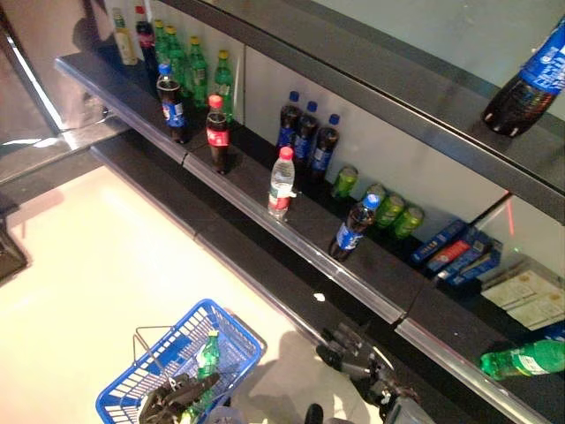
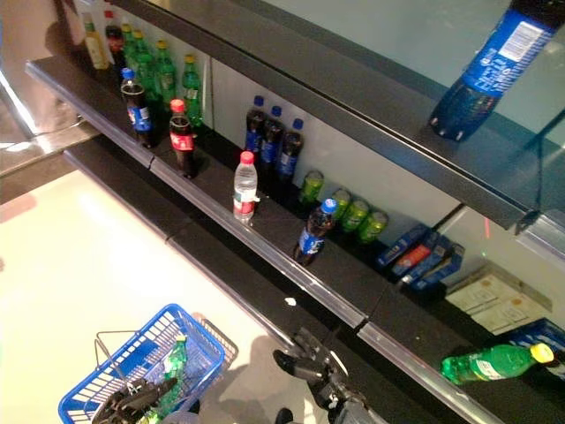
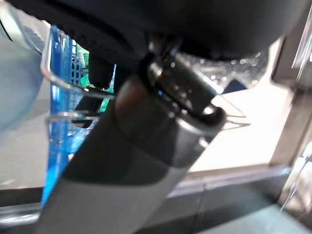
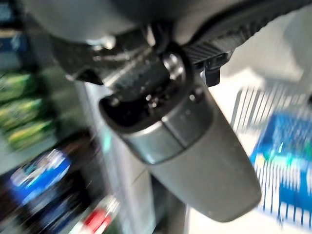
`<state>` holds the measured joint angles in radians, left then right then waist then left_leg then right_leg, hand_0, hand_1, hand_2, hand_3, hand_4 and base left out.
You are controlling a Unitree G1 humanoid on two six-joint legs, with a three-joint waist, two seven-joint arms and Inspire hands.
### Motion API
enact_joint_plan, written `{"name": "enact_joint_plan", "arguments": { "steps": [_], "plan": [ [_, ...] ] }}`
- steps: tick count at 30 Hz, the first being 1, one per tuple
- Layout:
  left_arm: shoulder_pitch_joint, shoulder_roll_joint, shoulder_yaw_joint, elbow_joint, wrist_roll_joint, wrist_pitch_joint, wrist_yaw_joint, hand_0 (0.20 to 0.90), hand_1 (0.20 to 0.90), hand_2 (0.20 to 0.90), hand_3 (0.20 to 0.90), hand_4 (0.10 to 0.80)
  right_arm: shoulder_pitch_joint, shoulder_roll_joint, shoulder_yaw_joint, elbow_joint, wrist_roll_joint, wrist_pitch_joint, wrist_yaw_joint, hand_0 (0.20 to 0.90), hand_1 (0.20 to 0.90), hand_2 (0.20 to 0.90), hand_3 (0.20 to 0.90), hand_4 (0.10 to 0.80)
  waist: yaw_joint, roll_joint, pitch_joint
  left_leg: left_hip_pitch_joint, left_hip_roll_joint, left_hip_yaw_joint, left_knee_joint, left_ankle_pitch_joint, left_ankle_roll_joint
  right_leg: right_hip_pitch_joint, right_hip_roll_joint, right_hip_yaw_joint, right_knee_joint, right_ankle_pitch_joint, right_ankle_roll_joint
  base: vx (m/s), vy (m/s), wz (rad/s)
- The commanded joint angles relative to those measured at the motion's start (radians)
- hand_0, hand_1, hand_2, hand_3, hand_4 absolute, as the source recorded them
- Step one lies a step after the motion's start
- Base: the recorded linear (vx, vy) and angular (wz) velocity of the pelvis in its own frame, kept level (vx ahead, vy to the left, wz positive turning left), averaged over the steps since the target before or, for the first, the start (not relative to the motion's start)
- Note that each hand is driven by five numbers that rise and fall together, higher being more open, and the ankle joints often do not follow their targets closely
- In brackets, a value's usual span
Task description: Pick up the drink and place into the basket.
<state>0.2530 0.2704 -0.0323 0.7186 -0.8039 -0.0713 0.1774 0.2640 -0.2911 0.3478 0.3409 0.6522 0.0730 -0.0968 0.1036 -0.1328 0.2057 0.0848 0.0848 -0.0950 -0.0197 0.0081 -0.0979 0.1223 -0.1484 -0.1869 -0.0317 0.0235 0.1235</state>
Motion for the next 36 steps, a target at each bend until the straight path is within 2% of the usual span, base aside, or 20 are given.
{"name": "enact_joint_plan", "arguments": {
  "steps": [1, 4, 5, 6, 8, 10, 11, 13, 14, 17, 19, 20, 21, 22, 23, 24, 29, 31, 33, 36],
  "plan": [
    [-0.081, 0.004, 0.082, -0.069, -0.023, -0.219, 0.031, 0.300, 0.300, 0.300, 0.200, 0.100, -0.059, -0.028, 0.013, -0.035, -0.079, -0.016, -0.044, 0.900, 0.900, 0.900, 0.900, 0.800, 0.004, 0.046, -0.038, -0.024, 0.013, 0.076, -0.025, 0.042, 0.017, -0.016, 0.047, 0.030, 0.050, -0.033, -0.009, -0.005, -0.033, 0.09],
    [-0.093, -0.026, 0.110, -0.038, -0.044, -0.234, 0.054, 0.300, 0.300, 0.300, 0.200, 0.100, -0.069, -0.021, 0.010, 0.021, -0.076, 0.018, -0.057, 0.900, 0.900, 0.900, 0.900, 0.800, 0.005, 0.055, -0.035, -0.047, 0.043, 0.096, -0.018, 0.065, -0.004, -0.019, 0.052, 0.015, 0.056, -0.043, -0.020, -0.021, 0.028, 0.12],
    [-0.105, -0.040, 0.118, -0.021, -0.034, -0.233, 0.064, 0.300, 0.300, 0.300, 0.200, 0.100, -0.067, -0.016, -0.005, 0.061, -0.077, 0.035, -0.082, 0.900, 0.900, 0.900, 0.900, 0.800, -0.002, 0.057, -0.029, -0.071, 0.049, 0.134, 0.026, 0.062, -0.007, -0.029, 0.048, -0.010, 0.079, -0.050, -0.031, -0.015, 0.087, 0.37],
    [-0.108, -0.043, 0.119, -0.018, -0.033, -0.230, 0.069, 0.300, 0.300, 0.300, 0.200, 0.100, -0.066, -0.016, -0.010, 0.070, -0.074, 0.040, -0.087, 0.900, 0.900, 0.900, 0.900, 0.800, -0.006, 0.057, -0.027, -0.079, 0.049, 0.144, 0.043, 0.058, -0.006, -0.033, 0.046, -0.019, 0.087, -0.052, -0.034, 0.007, 0.152, 0.65],
    [-0.122, -0.052, 0.104, 0.005, -0.006, -0.202, 0.067, 0.300, 0.300, 0.300, 0.200, 0.100, -0.053, -0.020, -0.040, 0.113, -0.042, 0.042, -0.118, 0.900, 0.900, 0.900, 0.900, 0.800, -0.031, 0.056, -0.017, -0.115, 0.050, 0.231, 0.134, 0.045, -0.009, -0.040, 0.030, -0.056, 0.119, -0.053, -0.044, 0.053, 0.200, 0.87],
    [-0.132, -0.059, 0.085, 0.024, 0.028, -0.183, 0.070, 0.300, 0.300, 0.300, 0.200, 0.100, -0.050, -0.013, -0.072, 0.185, -0.032, 0.019, -0.122, 0.900, 0.900, 0.900, 0.900, 0.800, -0.047, 0.056, -0.007, -0.126, 0.037, 0.298, 0.171, 0.025, 0.002, -0.039, 0.006, -0.078, 0.130, -0.043, -0.037, 0.110, 0.241, 1.16],
    [-0.132, -0.060, 0.082, 0.028, 0.038, -0.178, 0.070, 0.300, 0.300, 0.300, 0.200, 0.100, -0.052, -0.010, -0.080, 0.205, -0.027, 0.016, -0.120, 0.900, 0.900, 0.900, 0.900, 0.800, -0.047, 0.055, -0.005, -0.127, 0.035, 0.301, 0.176, 0.022, 0.004, -0.036, -0.001, -0.080, 0.131, -0.042, -0.034, 0.168, 0.274, 1.02],
    [-0.135, -0.060, 0.073, 0.057, 0.061, -0.170, 0.075, 0.300, 0.300, 0.300, 0.200, 0.100, -0.083, 0.010, -0.108, 0.319, -0.031, 0.004, -0.096, 0.900, 0.900, 0.900, 0.900, 0.800, -0.038, 0.050, -0.005, -0.106, -0.011, 0.268, 0.180, -0.016, 0.033, -0.031, -0.030, -0.059, 0.131, -0.028, -0.013, 0.182, 0.269, 0.42],
    [-0.135, -0.061, 0.075, 0.066, 0.068, -0.170, 0.072, 0.300, 0.300, 0.300, 0.200, 0.100, -0.089, 0.015, -0.112, 0.343, -0.035, -0.003, -0.089, 0.900, 0.900, 0.900, 0.900, 0.800, -0.036, 0.050, -0.007, -0.100, -0.017, 0.265, 0.176, -0.021, 0.038, -0.030, -0.036, -0.056, 0.132, -0.027, -0.007, 0.211, 0.295, 0.13],
    [-0.149, -0.055, 0.064, 0.124, 0.124, -0.177, 0.034, 0.300, 0.300, 0.300, 0.200, 0.100, -0.128, 0.054, -0.147, 0.497, -0.020, -0.014, -0.083, 0.900, 0.900, 0.900, 0.900, 0.800, -0.024, 0.050, -0.023, -0.066, -0.062, 0.270, 0.162, -0.058, 0.086, -0.027, -0.088, -0.035, 0.194, -0.016, 0.035, 0.192, 0.301, 0.19],
    [-0.163, -0.041, 0.030, 0.158, 0.118, -0.176, 0.010, 0.300, 0.300, 0.300, 0.200, 0.100, -0.154, 0.084, -0.178, 0.584, 0.028, -0.014, -0.096, 0.900, 0.900, 0.900, 0.900, 0.800, -0.031, 0.070, -0.028, -0.039, -0.087, 0.269, 0.132, -0.069, 0.132, -0.106, -0.141, -0.001, 0.418, 0.083, 0.060, 0.235, 0.472, 0.40],
    [-0.168, -0.035, 0.016, 0.168, 0.121, -0.176, -0.009, 0.300, 0.300, 0.300, 0.200, 0.100, -0.161, 0.090, -0.185, 0.599, 0.044, -0.020, -0.095, 0.900, 0.900, 0.900, 0.900, 0.800, -0.037, 0.081, -0.026, -0.030, -0.092, 0.264, 0.122, -0.072, 0.142, -0.144, -0.141, 0.007, 0.488, 0.103, 0.057, 0.200, 0.421, 0.65],
    [-0.174, -0.030, 0.008, 0.179, 0.121, -0.178, -0.028, 0.300, 0.300, 0.300, 0.200, 0.100, -0.169, 0.091, -0.190, 0.616, 0.046, -0.027, -0.089, 0.900, 0.900, 0.900, 0.900, 0.800, -0.042, 0.094, -0.025, -0.022, -0.092, 0.264, 0.111, -0.071, 0.149, -0.167, -0.136, 0.023, 0.550, 0.106, 0.046, 0.200, 0.340, 0.64],
    [-0.181, -0.025, -0.012, 0.185, 0.117, -0.180, -0.048, 0.300, 0.300, 0.300, 0.200, 0.100, -0.176, 0.090, -0.196, 0.635, 0.047, -0.034, -0.093, 0.900, 0.900, 0.900, 0.900, 0.800, -0.058, 0.098, -0.022, -0.011, -0.105, 0.247, 0.100, -0.074, 0.158, -0.190, -0.080, 0.058, 0.574, 0.081, 0.035, 0.147, 0.226, 0.51],
    [-0.183, -0.024, -0.016, 0.188, 0.115, -0.181, -0.052, 0.300, 0.300, 0.300, 0.200, 0.100, -0.177, 0.090, -0.196, 0.637, 0.051, -0.035, -0.095, 0.900, 0.900, 0.900, 0.900, 0.800, -0.061, 0.100, -0.024, -0.015, -0.105, 0.242, 0.099, -0.072, 0.159, -0.194, -0.061, 0.064, 0.563, 0.078, 0.032, 0.294, 0.231, 0.58],
    [-0.203, -0.020, -0.048, 0.206, 0.088, -0.187, -0.083, 0.300, 0.300, 0.300, 0.200, 0.100, -0.180, 0.089, -0.195, 0.655, 0.068, -0.047, -0.100, 0.900, 0.900, 0.900, 0.900, 0.800, -0.093, 0.090, -0.026, -0.015, -0.136, 0.193, 0.101, -0.075, 0.169, -0.195, 0.054, 0.110, 0.502, 0.022, 0.013, 0.224, 0.130, 0.56],
    [-0.232, -0.032, -0.071, 0.210, 0.061, -0.180, -0.080, 0.300, 0.300, 0.300, 0.200, 0.100, -0.180, 0.064, -0.193, 0.698, 0.056, -0.059, -0.056, 0.900, 0.900, 0.900, 0.900, 0.800, -0.132, 0.050, -0.032, -0.004, -0.201, 0.153, 0.127, -0.117, 0.171, -0.200, 0.138, 0.154, 0.206, 0.019, -0.025, 0.381, 0.066, 0.90],
    [-0.238, -0.038, -0.084, 0.224, 0.048, -0.185, -0.082, 0.300, 0.300, 0.300, 0.200, 0.100, -0.180, 0.057, -0.198, 0.737, 0.066, -0.064, -0.054, 0.900, 0.900, 0.900, 0.900, 0.800, -0.157, 0.045, -0.031, 0.024, -0.225, 0.109, 0.111, -0.136, 0.174, -0.260, 0.169, 0.177, 0.142, 0.078, -0.015, 0.476, 0.010, 0.68],
    [-0.235, -0.047, -0.088, 0.244, 0.038, -0.192, -0.082, 0.300, 0.300, 0.300, 0.200, 0.100, -0.172, 0.059, -0.216, 0.782, 0.100, -0.067, -0.048, 0.900, 0.900, 0.900, 0.900, 0.800, -0.192, 0.035, -0.026, 0.089, -0.253, 0.032, 0.105, -0.189, 0.186, -0.389, 0.183, 0.169, 0.114, 0.191, 0.008, 0.634, -0.027, 0.83],
    [-0.219, -0.065, -0.073, 0.264, 0.052, -0.216, -0.067, 0.300, 0.300, 0.300, 0.200, 0.100, -0.166, 0.057, -0.238, 0.805, 0.105, -0.069, -0.037, 0.900, 0.900, 0.900, 0.900, 0.800, -0.209, 0.029, -0.032, 0.148, -0.272, -0.037, 0.153, -0.264, 0.195, -0.438, 0.189, 0.134, 0.136, 0.223, -0.001, 0.571, -0.064, 0.95]
  ]
}}
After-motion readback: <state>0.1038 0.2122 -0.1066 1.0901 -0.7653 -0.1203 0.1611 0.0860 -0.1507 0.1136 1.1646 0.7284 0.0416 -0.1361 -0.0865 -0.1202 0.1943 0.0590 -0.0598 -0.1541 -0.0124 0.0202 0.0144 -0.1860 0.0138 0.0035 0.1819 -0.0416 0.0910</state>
